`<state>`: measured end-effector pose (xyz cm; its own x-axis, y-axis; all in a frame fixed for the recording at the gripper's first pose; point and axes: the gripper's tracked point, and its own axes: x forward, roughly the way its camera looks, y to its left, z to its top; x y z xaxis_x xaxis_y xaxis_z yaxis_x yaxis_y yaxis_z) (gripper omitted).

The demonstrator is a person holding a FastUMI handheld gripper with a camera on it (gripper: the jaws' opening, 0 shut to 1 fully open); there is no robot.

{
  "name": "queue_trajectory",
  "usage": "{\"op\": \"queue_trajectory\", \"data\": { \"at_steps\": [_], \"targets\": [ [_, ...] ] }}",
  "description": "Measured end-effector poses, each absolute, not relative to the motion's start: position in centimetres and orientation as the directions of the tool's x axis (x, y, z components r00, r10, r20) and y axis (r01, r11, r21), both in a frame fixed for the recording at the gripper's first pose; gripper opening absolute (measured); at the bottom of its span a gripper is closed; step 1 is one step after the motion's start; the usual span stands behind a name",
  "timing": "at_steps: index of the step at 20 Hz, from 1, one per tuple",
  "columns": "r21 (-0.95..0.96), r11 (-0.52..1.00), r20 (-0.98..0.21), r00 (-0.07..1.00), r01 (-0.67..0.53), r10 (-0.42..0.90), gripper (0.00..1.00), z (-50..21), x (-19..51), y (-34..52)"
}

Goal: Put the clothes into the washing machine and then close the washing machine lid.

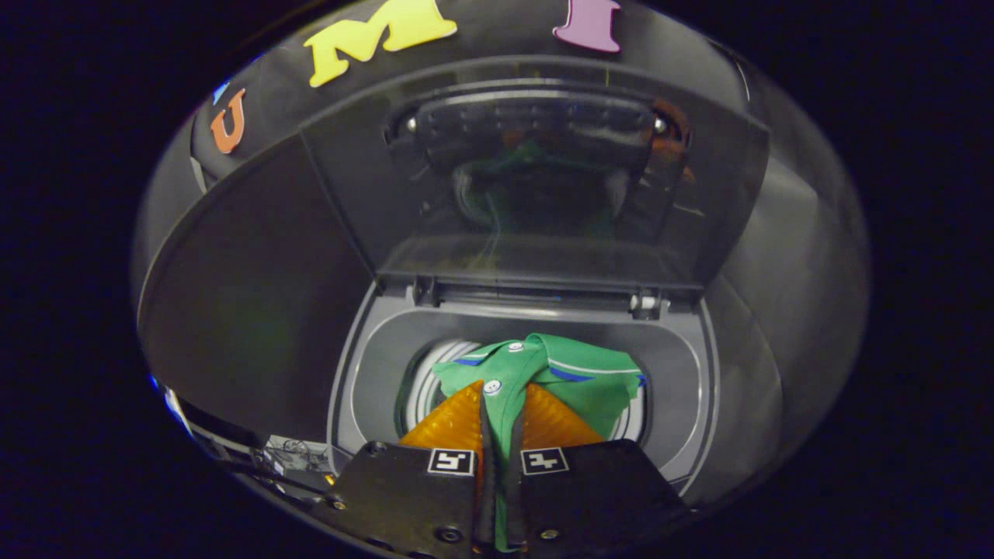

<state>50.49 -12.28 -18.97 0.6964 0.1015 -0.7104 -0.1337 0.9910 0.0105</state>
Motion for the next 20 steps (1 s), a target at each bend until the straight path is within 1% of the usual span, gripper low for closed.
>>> {"op": "queue_trajectory", "data": {
  "at_steps": [4,8,12,15,17,19,20],
  "targets": [
    [0.015,0.993,-0.769,0.634,-0.115,0.085,0.09,-23.0,50.7,-12.1],
    [0.046,0.997,-0.825,0.561,-0.06,0.072,0.09,-25.5,50.6,-12.1],
    [0.039,0.999,-0.873,0.486,-0.011,0.039,0.1,-27.6,50.3,-12.4],
    [0.045,0.999,-0.876,0.482,0.019,0.031,0.11,-27.8,50.2,-12.6],
    [0.052,0.999,-0.871,0.489,0.016,0.037,0.17,-27.5,50.1,-12.6],
    [0.056,0.998,-0.856,0.514,-0.018,0.057,0.21,-26.9,49.9,-12.4],
    [0.053,0.998,-0.843,0.535,-0.038,0.065,0.25,-26.2,49.8,-12.3]
  ]
}}
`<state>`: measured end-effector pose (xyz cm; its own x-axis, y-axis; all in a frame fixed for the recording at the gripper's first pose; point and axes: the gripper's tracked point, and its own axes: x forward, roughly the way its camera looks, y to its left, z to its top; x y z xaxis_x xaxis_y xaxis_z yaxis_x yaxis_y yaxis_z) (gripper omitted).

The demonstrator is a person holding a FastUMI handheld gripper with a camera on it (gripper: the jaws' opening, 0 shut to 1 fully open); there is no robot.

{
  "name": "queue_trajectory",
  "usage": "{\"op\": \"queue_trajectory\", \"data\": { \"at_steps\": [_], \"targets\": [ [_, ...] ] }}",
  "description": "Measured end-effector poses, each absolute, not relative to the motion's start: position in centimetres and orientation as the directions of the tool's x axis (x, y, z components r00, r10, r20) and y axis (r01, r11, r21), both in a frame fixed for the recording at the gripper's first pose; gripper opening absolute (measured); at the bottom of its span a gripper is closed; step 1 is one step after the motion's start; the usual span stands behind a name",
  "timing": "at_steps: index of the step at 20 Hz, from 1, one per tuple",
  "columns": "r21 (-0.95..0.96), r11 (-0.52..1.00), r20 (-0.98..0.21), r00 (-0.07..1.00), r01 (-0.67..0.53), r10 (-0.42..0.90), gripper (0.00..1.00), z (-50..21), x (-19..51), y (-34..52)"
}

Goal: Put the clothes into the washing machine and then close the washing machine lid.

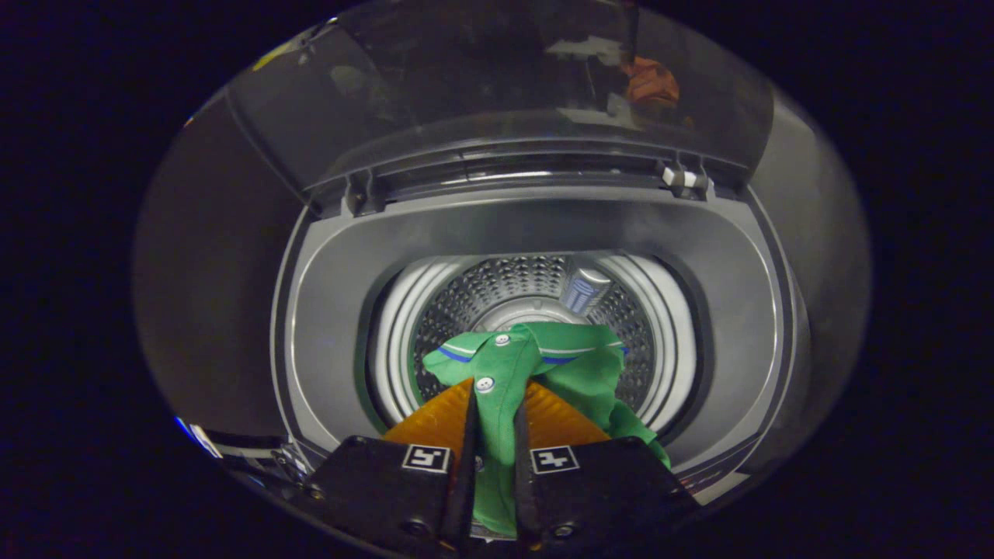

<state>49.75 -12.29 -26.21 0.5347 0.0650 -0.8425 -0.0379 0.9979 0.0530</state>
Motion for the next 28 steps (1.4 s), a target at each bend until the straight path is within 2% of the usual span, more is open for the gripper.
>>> {"op": "queue_trajectory", "data": {
  "at_steps": [6,17,28],
  "targets": [
    [-0.092,0.99,-0.711,0.703,-0.106,0.009,0.53,-21.6,49.0,-13.6],
    [-0.095,0.99,-0.534,0.845,-0.103,0.037,0.53,-13.1,46.1,-13.9],
    [-0.1,0.99,-0.388,0.92,-0.101,0.054,0.53,-5.2,47.4,-13.5]
  ]
}}
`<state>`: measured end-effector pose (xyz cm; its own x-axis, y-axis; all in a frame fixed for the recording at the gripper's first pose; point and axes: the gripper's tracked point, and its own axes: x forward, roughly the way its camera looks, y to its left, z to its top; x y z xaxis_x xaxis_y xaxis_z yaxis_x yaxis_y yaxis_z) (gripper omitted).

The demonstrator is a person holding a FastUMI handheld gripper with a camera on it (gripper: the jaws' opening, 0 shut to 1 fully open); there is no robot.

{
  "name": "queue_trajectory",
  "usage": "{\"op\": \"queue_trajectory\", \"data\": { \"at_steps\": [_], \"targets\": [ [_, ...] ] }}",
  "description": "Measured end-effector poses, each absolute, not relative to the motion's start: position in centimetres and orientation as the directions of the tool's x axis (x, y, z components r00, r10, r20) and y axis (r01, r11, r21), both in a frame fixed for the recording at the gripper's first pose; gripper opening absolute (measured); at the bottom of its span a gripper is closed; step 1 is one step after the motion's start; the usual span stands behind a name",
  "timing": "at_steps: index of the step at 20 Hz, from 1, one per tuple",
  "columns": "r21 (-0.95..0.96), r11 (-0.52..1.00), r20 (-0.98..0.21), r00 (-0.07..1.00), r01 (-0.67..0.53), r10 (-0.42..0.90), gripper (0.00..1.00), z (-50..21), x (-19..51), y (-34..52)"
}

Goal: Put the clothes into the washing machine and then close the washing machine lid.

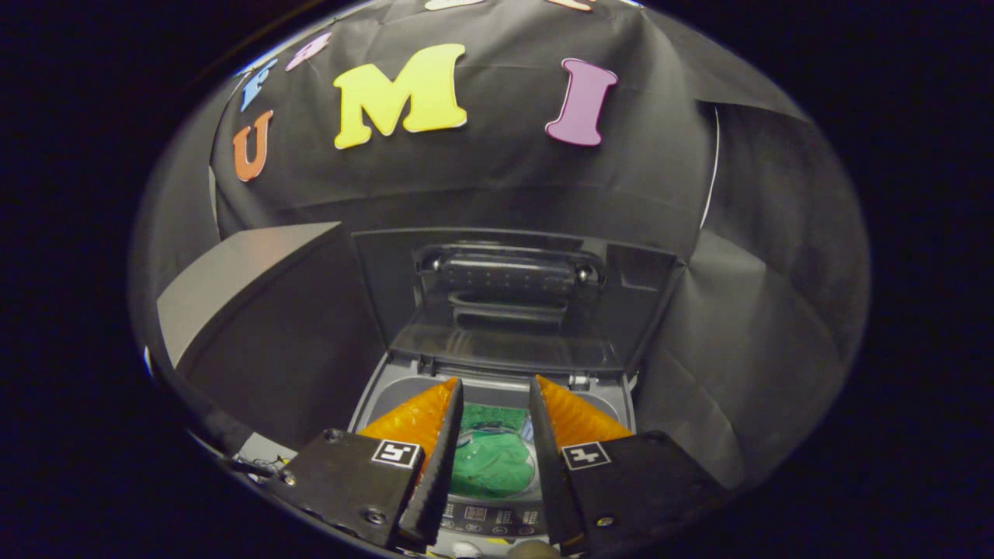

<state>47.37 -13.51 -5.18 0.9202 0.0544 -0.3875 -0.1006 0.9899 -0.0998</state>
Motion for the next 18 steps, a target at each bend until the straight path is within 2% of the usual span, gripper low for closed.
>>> {"op": "queue_trajectory", "data": {
  "at_steps": [8,18],
  "targets": [
    [-0.1,0.991,-0.334,0.941,-0.085,0.047,0.53,-0.8,50.6,-12.8],
    [-0.089,0.995,-0.279,0.96,-0.053,0.026,0.53,4.5,58.1,-11.9]
  ]
}}
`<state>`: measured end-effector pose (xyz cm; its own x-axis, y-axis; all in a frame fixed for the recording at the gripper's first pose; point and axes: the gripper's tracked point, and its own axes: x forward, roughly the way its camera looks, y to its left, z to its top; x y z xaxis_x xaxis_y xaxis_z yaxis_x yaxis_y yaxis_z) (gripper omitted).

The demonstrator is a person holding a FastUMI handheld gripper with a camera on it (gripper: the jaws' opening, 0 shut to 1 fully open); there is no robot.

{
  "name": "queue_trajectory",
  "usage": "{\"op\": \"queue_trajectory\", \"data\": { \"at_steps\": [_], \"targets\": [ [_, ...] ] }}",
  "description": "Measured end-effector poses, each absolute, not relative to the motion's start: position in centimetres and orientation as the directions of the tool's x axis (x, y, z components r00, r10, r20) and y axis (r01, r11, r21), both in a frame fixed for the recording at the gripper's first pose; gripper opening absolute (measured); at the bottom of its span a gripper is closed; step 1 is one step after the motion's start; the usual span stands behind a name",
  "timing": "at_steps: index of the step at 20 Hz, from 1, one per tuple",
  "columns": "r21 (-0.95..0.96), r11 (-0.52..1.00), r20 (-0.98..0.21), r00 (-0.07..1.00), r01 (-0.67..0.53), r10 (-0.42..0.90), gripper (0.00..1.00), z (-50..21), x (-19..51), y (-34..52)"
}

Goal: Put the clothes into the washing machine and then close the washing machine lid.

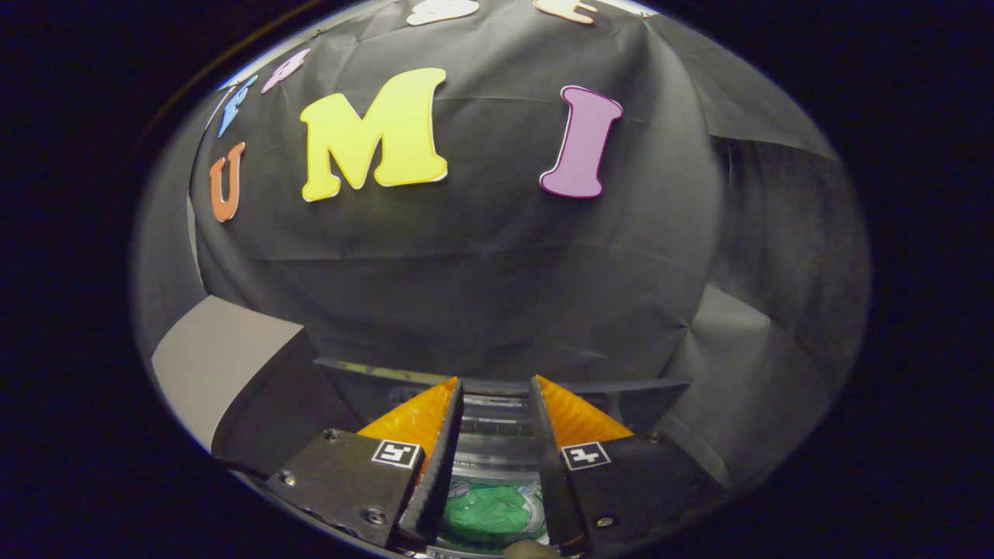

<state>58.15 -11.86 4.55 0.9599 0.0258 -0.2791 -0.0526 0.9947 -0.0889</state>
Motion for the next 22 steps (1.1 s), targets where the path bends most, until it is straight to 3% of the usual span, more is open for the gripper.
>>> {"op": "queue_trajectory", "data": {
  "at_steps": [9,12,15,22],
  "targets": [
    [-0.053,0.999,-0.282,0.959,0.008,-0.022,0.53,3.3,64.1,-11.8],
    [-0.075,0.997,-0.26,0.965,0.019,-0.038,0.54,3.0,64.8,-12.1],
    [-0.077,0.997,-0.201,0.979,0.019,-0.034,0.62,3.1,65.1,-12.0],
    [-0.066,0.997,-0.119,0.992,0.029,-0.037,0.62,3.5,64.7,-12.2]
  ]
}}
